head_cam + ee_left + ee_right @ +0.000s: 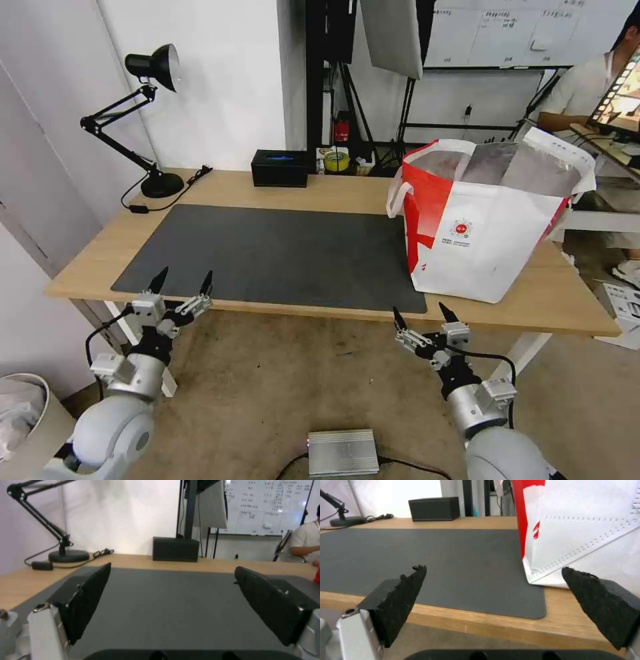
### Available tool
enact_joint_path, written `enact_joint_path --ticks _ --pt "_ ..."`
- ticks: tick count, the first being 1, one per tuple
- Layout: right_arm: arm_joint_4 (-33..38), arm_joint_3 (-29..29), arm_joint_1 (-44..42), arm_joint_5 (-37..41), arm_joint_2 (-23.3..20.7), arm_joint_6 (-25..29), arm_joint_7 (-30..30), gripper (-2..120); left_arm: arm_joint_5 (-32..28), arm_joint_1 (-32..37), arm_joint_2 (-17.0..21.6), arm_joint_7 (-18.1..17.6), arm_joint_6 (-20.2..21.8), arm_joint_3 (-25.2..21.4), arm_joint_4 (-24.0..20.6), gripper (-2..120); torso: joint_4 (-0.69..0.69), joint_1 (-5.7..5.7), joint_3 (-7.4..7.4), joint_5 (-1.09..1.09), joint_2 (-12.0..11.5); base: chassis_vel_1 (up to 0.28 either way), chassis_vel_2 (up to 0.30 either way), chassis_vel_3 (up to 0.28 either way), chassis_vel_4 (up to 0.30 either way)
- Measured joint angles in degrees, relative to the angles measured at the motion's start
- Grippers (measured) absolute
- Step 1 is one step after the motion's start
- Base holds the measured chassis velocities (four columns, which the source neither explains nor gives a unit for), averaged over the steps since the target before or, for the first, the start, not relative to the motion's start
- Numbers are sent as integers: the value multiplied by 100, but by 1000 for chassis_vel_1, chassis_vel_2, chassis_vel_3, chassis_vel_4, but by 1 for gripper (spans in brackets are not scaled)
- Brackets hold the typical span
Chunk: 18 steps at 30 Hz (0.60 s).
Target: Pick up the trash from the table and place it into the takeout bag.
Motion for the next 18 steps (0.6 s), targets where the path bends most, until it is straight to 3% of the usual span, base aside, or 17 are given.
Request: enact_joint_path --ticks 18 --pt "0 0 0 0 0 0 0 100 -120 176 -132 128 -78 3 86 100 0 0 0 0 0 0 0 0 0"
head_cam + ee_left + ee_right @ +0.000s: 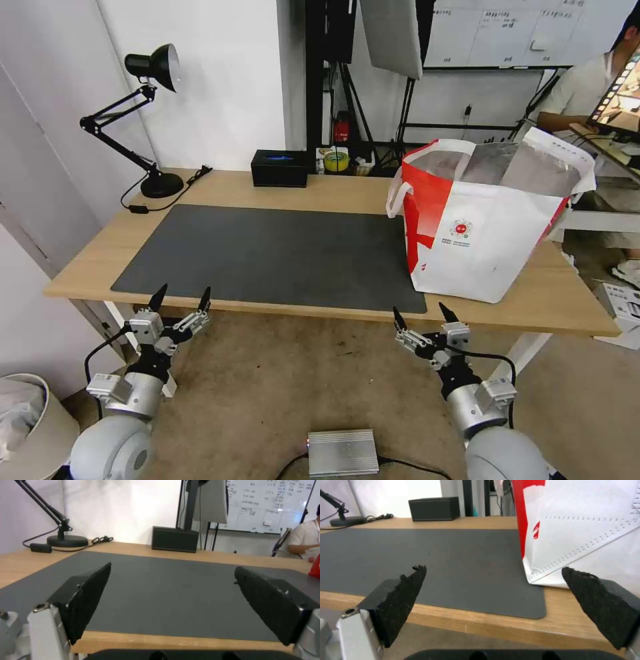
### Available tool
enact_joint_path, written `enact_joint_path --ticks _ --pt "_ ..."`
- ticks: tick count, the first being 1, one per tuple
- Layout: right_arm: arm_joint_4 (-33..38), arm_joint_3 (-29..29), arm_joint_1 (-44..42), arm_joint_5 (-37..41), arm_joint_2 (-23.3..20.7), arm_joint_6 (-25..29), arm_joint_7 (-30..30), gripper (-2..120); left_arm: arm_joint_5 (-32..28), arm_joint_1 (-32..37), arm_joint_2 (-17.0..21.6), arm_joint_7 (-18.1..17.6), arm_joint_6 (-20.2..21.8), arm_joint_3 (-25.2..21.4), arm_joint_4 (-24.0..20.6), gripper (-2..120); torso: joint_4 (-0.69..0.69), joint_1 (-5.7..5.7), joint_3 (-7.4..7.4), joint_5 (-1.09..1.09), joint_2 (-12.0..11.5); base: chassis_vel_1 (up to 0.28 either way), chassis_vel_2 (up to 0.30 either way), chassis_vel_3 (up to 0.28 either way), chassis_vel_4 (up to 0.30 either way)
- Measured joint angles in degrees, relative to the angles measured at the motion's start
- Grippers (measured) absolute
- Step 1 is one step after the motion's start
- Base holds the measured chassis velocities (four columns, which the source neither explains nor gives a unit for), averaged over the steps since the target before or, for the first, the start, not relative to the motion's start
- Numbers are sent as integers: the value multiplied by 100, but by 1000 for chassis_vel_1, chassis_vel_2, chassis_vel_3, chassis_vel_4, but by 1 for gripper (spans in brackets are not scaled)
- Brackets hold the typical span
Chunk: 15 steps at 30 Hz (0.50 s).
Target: Pick up the trash from the table and place it into the takeout bag.
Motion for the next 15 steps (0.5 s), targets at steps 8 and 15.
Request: enact_joint_path --ticks 8,15 --pt "0 0 0 0 0 0 0 100 -8 -13 0 1 0 10 9 100 0 0 0 0 0 0 0 0 0" --pt "0 0 0 0 0 0 0 100 -11 -20 3 1 0 16 11 100 0 0 0 0 0 0 0 0 0"
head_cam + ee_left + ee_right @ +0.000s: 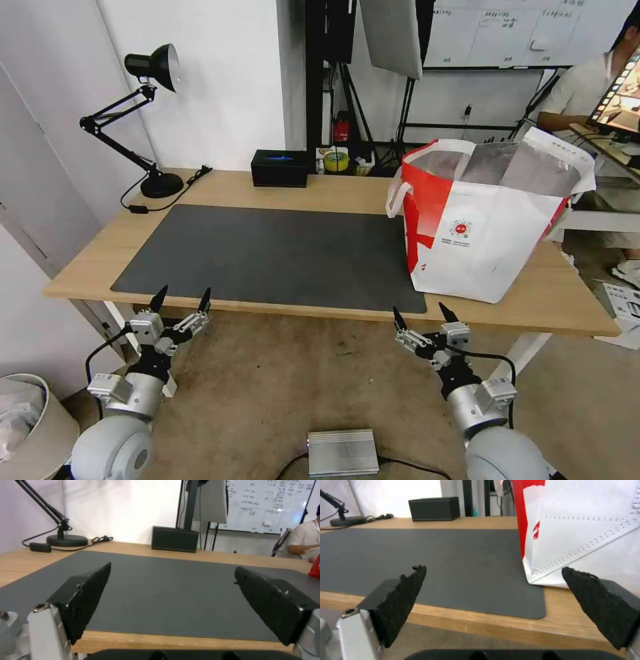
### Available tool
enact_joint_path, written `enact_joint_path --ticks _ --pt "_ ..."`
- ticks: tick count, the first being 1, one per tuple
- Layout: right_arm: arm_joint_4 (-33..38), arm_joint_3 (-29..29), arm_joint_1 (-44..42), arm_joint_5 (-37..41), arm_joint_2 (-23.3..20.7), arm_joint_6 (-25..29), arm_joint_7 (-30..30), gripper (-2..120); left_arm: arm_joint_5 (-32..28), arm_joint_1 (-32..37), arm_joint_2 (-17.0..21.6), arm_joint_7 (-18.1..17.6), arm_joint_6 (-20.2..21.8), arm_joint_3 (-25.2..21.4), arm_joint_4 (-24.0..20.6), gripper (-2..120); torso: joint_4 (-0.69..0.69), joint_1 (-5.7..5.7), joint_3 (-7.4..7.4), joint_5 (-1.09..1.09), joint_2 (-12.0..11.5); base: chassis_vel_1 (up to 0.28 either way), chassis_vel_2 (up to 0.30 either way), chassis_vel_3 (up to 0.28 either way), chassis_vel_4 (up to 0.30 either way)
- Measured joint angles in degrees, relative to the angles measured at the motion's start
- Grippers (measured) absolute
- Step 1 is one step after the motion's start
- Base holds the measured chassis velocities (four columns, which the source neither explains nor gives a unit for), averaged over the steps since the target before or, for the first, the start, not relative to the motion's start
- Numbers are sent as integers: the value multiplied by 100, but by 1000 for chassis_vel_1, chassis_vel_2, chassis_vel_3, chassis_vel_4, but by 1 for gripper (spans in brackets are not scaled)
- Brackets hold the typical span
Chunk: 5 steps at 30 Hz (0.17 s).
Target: Pick up the trash from the table and place it into the takeout bag.
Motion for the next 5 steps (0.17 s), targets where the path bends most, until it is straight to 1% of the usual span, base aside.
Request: enact_joint_path --ticks 5 --pt "0 0 0 0 0 0 0 100 -2 -2 2 0 0 2 0 100 0 0 0 0 0 0 0 0 0"
